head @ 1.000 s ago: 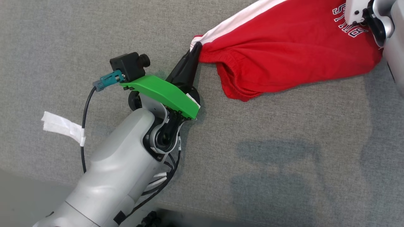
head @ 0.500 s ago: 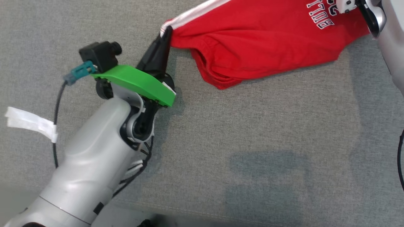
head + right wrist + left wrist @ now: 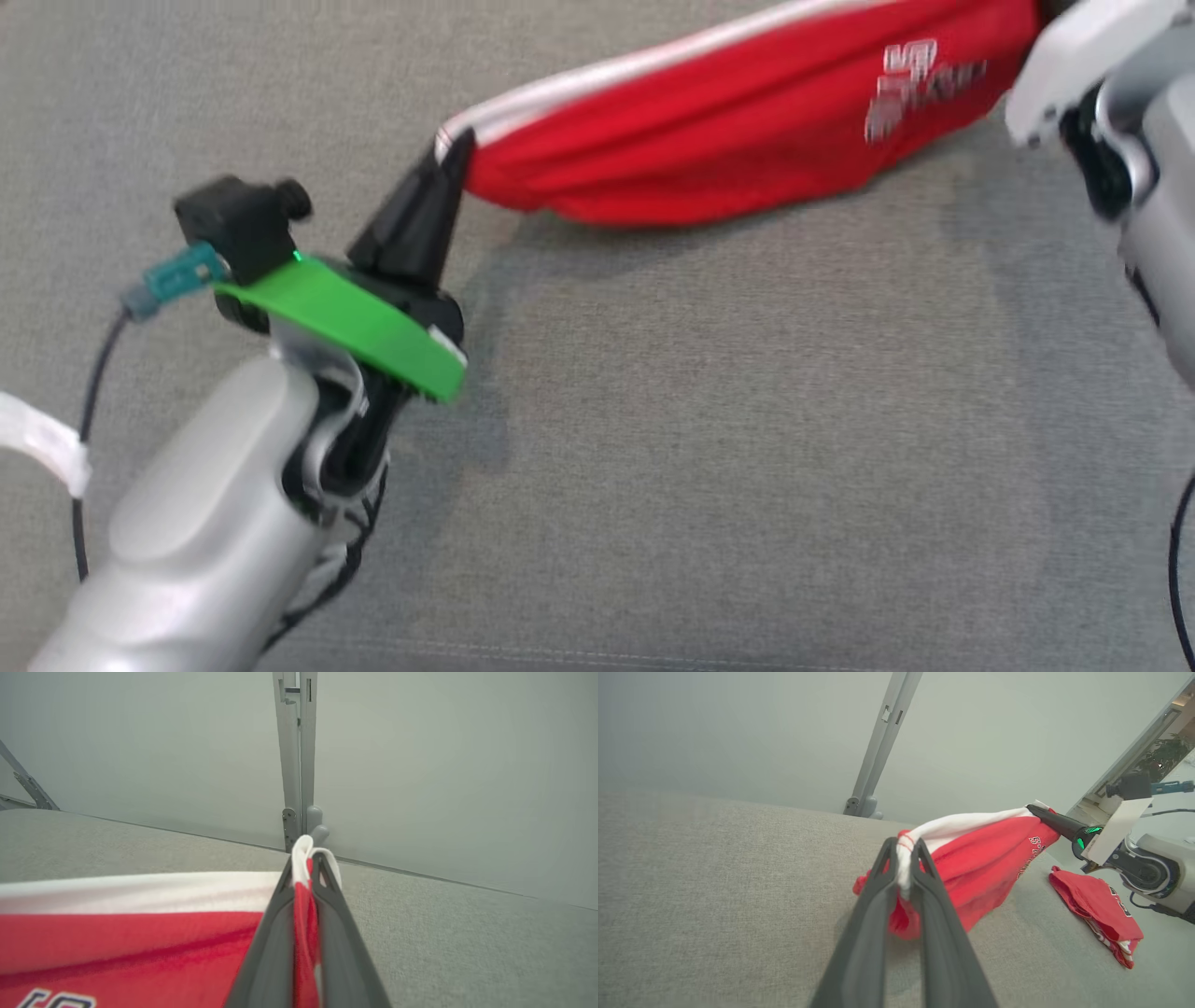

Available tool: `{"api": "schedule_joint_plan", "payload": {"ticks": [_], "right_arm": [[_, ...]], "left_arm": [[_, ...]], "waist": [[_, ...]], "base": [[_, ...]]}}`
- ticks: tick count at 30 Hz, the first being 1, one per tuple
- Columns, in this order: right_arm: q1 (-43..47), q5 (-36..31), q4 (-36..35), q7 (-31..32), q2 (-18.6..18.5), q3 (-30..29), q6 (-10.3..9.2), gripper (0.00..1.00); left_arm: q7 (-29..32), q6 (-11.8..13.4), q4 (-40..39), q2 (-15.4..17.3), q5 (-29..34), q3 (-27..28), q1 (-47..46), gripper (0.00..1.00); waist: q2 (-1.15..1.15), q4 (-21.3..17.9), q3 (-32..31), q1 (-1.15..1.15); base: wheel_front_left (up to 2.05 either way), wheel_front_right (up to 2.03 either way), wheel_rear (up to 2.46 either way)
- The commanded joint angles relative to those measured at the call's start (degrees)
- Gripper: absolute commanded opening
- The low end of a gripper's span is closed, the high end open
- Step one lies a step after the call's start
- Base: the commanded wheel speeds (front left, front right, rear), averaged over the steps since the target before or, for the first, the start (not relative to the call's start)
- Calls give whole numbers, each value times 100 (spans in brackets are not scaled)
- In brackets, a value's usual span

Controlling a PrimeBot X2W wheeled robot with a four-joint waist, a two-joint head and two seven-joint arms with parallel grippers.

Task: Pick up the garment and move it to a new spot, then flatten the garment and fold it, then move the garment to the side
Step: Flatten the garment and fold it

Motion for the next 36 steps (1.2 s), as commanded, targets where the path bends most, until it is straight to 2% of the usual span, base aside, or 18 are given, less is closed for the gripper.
{"api": "schedule_joint_plan", "payload": {"ticks": [1, 3, 4, 5, 6, 9, 15, 17, 23, 29, 36], "right_arm": [[574, 288, -198, 135, -254, 59, -30, 0], [1018, 499, -508, 206, -395, 150, -29, 0], [1256, 601, -618, 192, -461, 165, -29, 27], [1481, 689, -706, 157, -501, 159, -29, 49], [1709, 769, -781, 120, -524, 147, -26, 100], [2245, 925, -1056, -144, -578, 77, -18, 100], [3204, 647, -2055, -468, -891, -291, -18, 100], [3540, 487, -2595, -473, -860, -392, -17, 100], [4058, 295, -3354, -448, -702, -453, -18, 100], [3774, 85, -3207, 2, -424, -136, -18, 100], [3269, -210, -2504, 235, -265, 186, -18, 100]], "left_arm": [[77, 127, -228, 216, 12, -70, 365, 0], [128, 243, -469, 276, 101, -215, 626, 0], [130, 288, -557, 282, 109, -272, 759, 0], [114, 339, -614, 290, 98, -304, 884, 0], [68, 393, -650, 301, 114, -318, 996, 0], [-27, 531, -697, 320, 263, -445, 1234, 0], [-207, 745, -678, 398, 543, -494, 1541, 0], [-266, 788, -657, 399, 596, -458, 1627, 0], [-357, 841, -606, 308, 667, -328, 1846, 0], [-383, 749, -540, 151, 795, -310, 1913, 0], [-397, 636, -388, -60, 908, -367, 1743, 0]], "waist": [[0, -368, -412, 0], [0, -440, -474, 0], [0, -473, -502, 0], [0, -505, -522, 0], [0, -536, -543, 0], [0, -587, -584, 0], [0, -709, -635, 0], [0, -763, -654, 0], [0, -836, -711, 0], [0, -676, -675, 0], [0, -418, -596, 0]], "base": [[0, 0, 0], [0, 0, 0], [0, 0, 0], [0, 0, 0], [0, 0, 0], [0, 0, 0], [0, 0, 0], [0, 0, 0], [0, 0, 0], [0, 0, 0], [0, 0, 0]]}}
